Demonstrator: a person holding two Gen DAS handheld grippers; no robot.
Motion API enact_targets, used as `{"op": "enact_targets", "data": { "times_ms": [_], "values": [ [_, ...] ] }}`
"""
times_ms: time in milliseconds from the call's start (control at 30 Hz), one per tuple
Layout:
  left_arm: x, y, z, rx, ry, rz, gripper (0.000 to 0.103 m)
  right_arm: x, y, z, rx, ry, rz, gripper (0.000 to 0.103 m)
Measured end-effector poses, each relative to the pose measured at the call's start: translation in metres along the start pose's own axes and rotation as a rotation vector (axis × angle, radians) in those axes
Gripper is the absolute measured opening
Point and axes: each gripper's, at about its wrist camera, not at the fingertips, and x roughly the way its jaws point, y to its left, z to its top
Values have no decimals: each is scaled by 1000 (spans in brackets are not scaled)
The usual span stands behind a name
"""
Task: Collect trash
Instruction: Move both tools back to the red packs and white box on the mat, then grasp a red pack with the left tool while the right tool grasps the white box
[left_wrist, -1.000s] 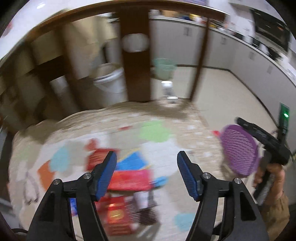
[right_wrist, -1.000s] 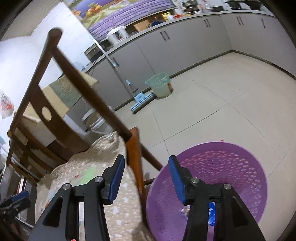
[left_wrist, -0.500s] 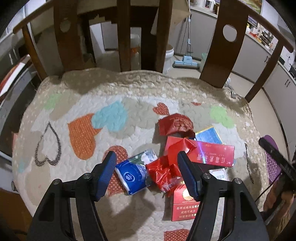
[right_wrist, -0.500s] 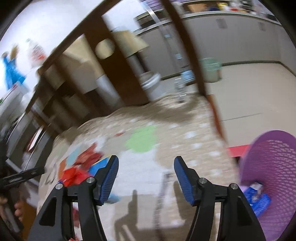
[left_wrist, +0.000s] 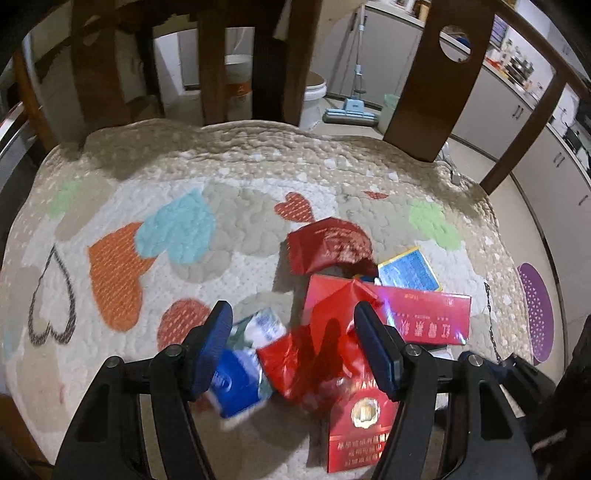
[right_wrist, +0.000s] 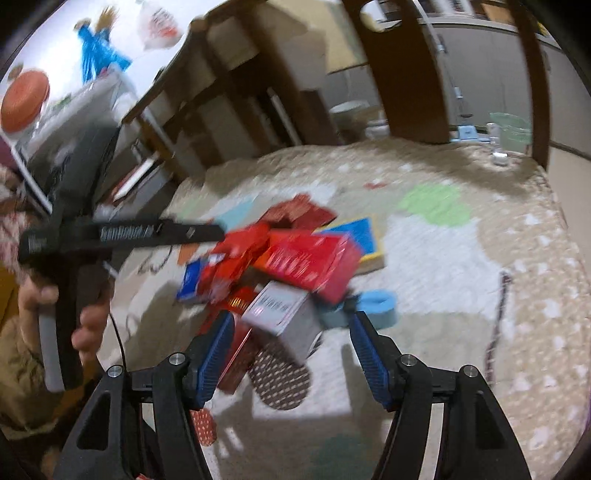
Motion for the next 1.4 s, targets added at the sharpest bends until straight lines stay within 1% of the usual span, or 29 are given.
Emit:
{"op": "enact_targets", "data": {
  "times_ms": [33,133,233,267,300,333,367,400,433,533,667,967,1100,1267,1400],
  "values": [
    [6,-2,3,12,8,-4,72,3,2,-1,-8,1,-7,69],
    [23,-6,8,24,42,0,72,15,8,-2,-19,3,-21,69],
    [28,-12,8,41,40,-11,72,23,10,-1,-39,5,-47,69],
    [28,-13,7,48,36,-7,71,25,11,-1,-42,6,-54,69],
    [27,-13,7,57,35,-7,65,27,10,-1,-42,9,-59,69],
    [26,-13,7,58,37,-14,36,29,8,-1,-40,14,-61,59],
    [27,-12,7,51,53,-16,3,29,7,0,-37,23,-60,51],
    [27,-10,8,43,64,-9,2,29,6,1,-31,26,-55,52],
    [25,-8,9,29,56,-14,2,27,4,2,-24,18,-50,52],
    [12,-6,10,7,22,-20,1,15,4,4,-22,-8,-33,51],
    [-5,-9,10,8,-19,-21,1,-3,3,7,-14,-50,-24,51],
    [-39,-14,16,-8,-90,-49,1,-26,-17,14,41,-105,-51,51],
    [-52,-30,17,31,-122,-54,1,-38,-28,16,72,-135,-71,51],
    [-66,-59,16,106,-160,-58,1,-54,-43,19,109,-168,-98,51],
    [-70,-80,16,157,-172,-57,1,-63,-50,20,127,-190,-111,51]
  ]
}}
